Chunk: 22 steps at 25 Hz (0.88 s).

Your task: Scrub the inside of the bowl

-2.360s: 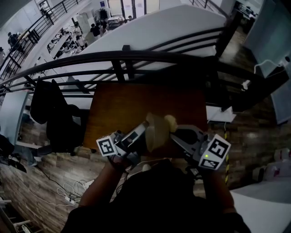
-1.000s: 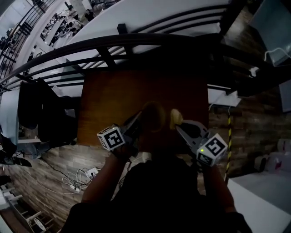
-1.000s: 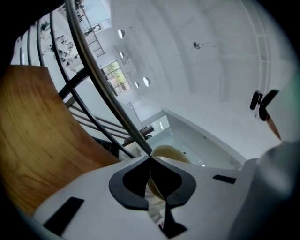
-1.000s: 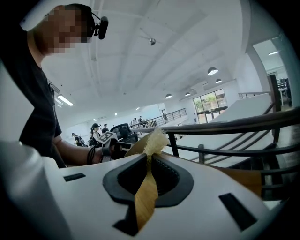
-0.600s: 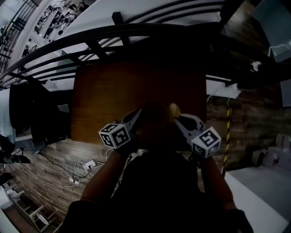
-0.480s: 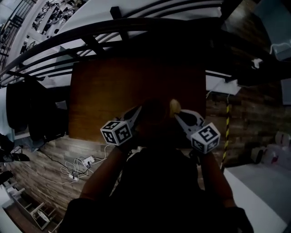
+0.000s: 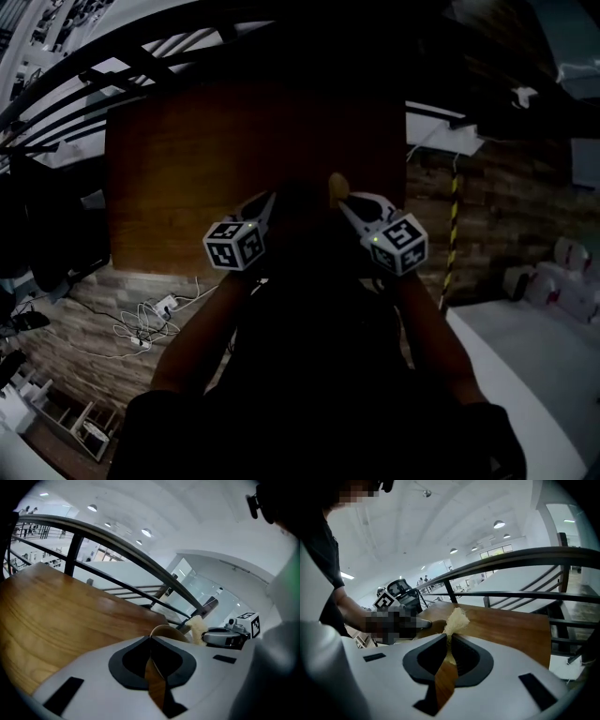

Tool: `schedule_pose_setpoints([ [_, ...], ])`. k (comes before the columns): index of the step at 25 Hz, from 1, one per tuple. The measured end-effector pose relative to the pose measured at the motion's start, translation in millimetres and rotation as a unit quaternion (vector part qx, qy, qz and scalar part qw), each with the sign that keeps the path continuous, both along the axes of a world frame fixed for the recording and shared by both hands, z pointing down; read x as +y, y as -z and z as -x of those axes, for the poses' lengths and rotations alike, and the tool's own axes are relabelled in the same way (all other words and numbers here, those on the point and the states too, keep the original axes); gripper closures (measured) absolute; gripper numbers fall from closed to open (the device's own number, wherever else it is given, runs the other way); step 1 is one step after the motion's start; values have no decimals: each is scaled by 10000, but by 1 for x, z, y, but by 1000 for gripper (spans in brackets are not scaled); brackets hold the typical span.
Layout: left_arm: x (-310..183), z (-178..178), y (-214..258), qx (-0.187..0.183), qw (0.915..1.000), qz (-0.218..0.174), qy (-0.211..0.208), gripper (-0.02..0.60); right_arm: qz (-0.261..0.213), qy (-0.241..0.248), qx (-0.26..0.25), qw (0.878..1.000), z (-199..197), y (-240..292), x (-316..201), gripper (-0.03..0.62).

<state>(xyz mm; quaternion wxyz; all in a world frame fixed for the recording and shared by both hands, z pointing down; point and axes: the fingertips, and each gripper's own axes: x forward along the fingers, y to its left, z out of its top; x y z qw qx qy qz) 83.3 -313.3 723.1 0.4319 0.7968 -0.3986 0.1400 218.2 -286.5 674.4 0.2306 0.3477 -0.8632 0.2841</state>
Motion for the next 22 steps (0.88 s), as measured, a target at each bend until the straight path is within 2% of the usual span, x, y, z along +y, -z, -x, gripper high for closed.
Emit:
schedule_pose_setpoints([
  [5, 4, -12, -41, -305, 9993, 43, -198, 577, 258, 213, 110, 9994, -7, -27, 2, 551],
  [9, 10, -11, -77, -408, 9983, 356, -192, 577, 577, 329, 160, 9977, -10, -40, 7, 551],
  [17, 10, -14, -103, -550, 9963, 559, -355, 577, 881, 213, 156, 9958, -23, -61, 11, 551],
  [22, 9, -12, -112, -703, 9958, 467, -361, 574, 856, 99, 128, 9962, -34, -59, 12, 551],
])
